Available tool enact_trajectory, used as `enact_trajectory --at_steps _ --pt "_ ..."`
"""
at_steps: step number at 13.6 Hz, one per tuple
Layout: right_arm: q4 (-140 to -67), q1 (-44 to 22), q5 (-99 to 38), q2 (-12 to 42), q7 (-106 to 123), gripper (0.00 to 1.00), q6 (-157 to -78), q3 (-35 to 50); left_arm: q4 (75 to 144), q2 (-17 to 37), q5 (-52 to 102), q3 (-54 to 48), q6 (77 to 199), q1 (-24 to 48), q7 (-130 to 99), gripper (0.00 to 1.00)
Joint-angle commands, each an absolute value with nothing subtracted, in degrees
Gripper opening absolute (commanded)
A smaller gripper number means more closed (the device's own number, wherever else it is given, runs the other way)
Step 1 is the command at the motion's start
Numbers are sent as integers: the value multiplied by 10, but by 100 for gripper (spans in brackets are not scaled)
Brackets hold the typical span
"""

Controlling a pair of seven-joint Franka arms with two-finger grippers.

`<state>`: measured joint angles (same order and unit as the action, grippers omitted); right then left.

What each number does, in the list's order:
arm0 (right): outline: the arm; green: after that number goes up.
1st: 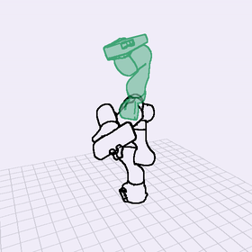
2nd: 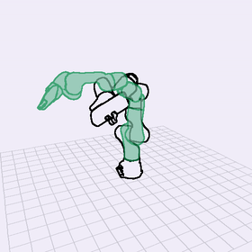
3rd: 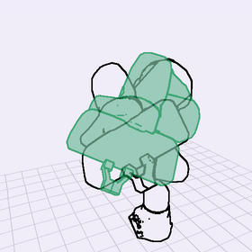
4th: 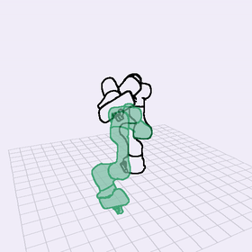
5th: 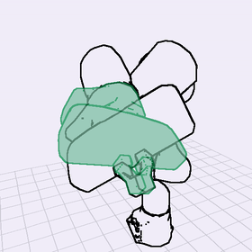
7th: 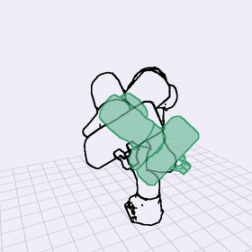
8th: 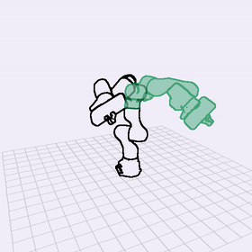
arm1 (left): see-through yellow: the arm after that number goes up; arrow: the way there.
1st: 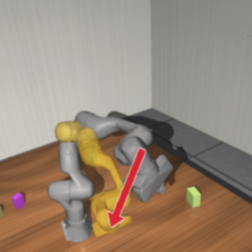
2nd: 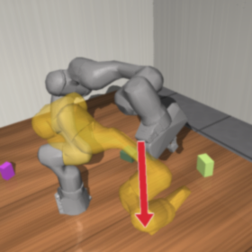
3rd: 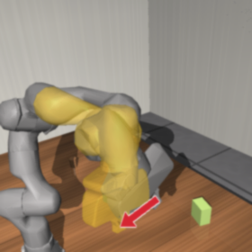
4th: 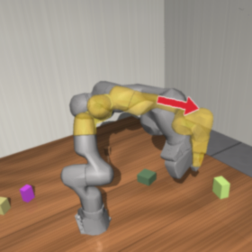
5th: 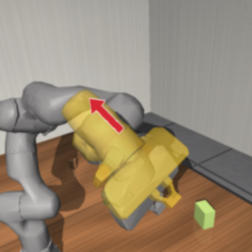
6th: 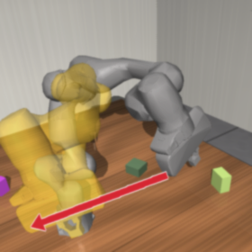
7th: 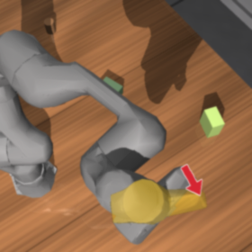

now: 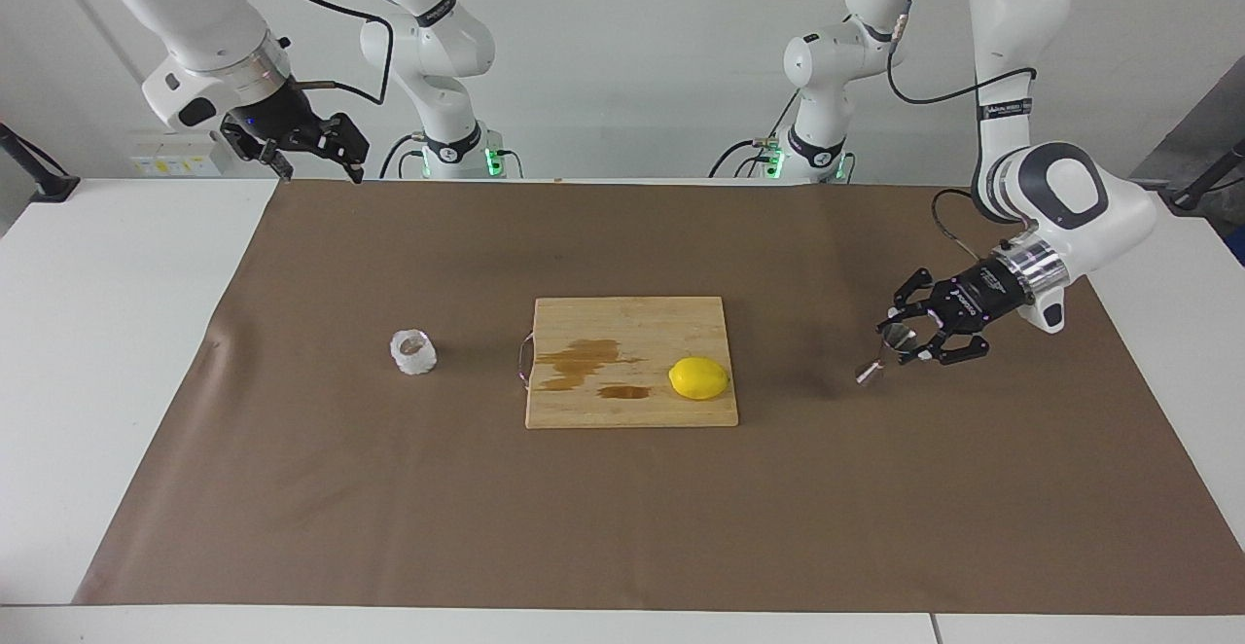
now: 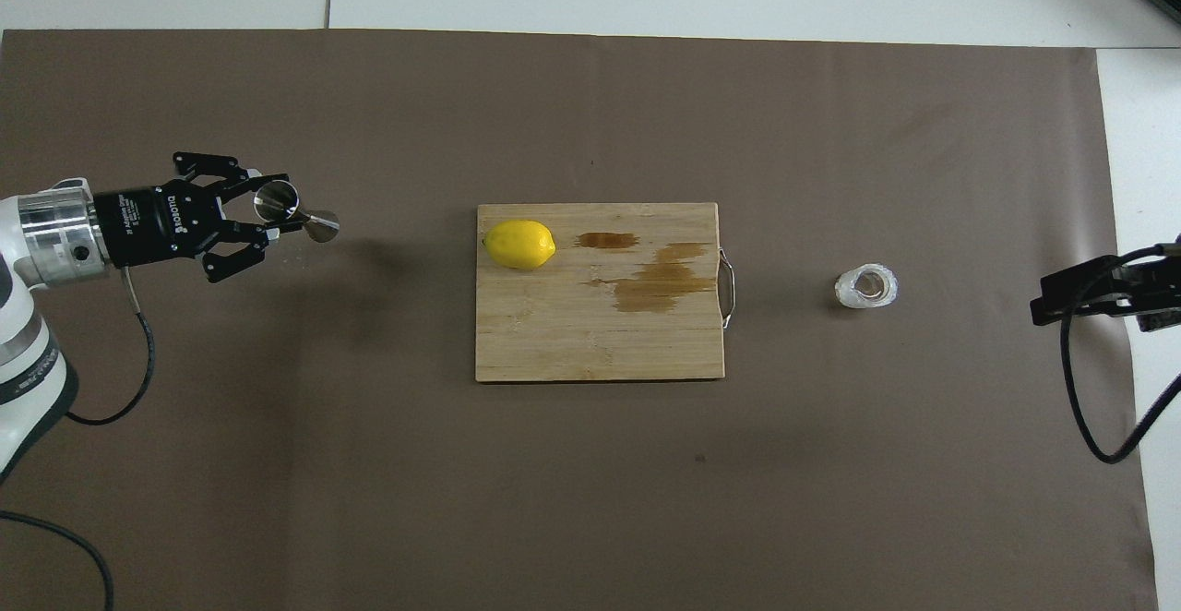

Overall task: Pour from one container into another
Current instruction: 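Carry the silver cup with the left gripper onto the wooden board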

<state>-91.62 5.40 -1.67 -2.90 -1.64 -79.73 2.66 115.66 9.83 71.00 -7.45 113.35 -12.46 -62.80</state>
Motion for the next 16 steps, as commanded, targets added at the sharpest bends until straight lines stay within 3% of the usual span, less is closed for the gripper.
enact_trajectory --at_steps 1,5,11,16 --pt "-929 59 -11 -41 -25 100 -798 31 1161 85 722 -69 1151 -79 -654 0" --pt "-929 59 -11 -41 -25 100 -798 32 1161 76 759 -78 1206 -9 -713 0" --pt "-929 59 -11 -41 -25 100 -798 31 1162 77 887 -102 1450 166 -744 0" --pt "-930 59 -11 -41 -25 100 -798 31 1136 102 1014 -106 1599 270 -742 0"
